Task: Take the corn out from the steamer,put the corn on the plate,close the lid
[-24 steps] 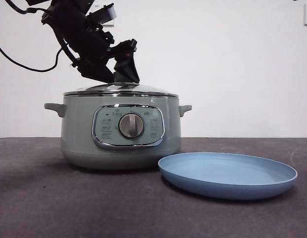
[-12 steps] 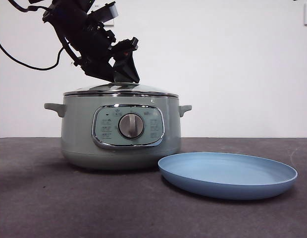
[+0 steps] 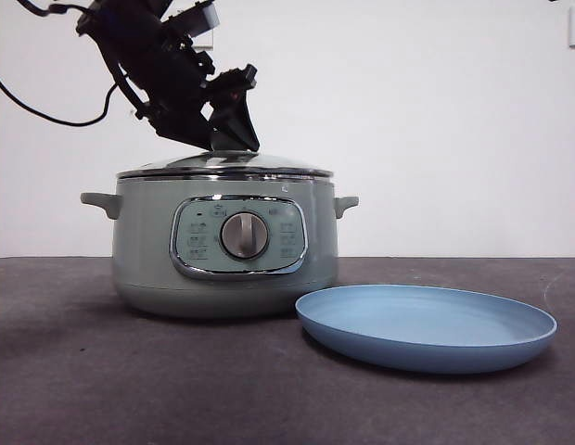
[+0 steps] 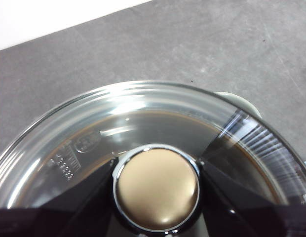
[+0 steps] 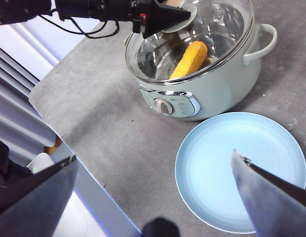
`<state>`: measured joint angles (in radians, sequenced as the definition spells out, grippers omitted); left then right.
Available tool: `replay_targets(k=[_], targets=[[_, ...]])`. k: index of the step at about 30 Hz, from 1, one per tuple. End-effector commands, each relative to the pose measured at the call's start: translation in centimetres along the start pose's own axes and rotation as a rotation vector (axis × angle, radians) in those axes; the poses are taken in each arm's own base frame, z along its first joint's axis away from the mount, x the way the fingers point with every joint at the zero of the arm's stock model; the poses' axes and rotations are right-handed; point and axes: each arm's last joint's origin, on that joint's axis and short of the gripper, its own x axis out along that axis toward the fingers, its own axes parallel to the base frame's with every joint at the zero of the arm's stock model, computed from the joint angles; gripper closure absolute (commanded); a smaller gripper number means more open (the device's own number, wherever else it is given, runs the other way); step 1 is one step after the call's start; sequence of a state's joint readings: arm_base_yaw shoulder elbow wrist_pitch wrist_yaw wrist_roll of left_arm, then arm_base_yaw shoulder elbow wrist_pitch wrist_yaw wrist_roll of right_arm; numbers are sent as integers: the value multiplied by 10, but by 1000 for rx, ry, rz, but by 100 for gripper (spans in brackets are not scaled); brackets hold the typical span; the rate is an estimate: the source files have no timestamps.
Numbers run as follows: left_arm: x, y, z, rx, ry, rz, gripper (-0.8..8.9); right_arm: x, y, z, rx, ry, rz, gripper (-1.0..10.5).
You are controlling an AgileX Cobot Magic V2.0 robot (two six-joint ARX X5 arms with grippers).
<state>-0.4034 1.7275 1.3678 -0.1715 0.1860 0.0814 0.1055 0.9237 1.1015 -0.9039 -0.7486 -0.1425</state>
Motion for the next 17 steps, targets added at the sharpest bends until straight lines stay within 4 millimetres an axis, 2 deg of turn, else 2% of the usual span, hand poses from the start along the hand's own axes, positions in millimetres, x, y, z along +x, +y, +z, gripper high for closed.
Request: replay_targets(k=[1, 6, 9, 17], targets=[[-20, -2, 26, 14, -85, -1, 822, 1, -1, 1, -4, 1, 0, 410], [-43, -4, 52, 21, -125, 1, 822, 4, -5, 2, 4, 16, -40, 410], [-67, -8, 67, 26, -148, 2, 822, 7, -8, 2, 11, 25, -46, 410], [-164, -25, 82, 49, -211, -20, 822, 21, -19, 18, 53, -52, -41, 410]])
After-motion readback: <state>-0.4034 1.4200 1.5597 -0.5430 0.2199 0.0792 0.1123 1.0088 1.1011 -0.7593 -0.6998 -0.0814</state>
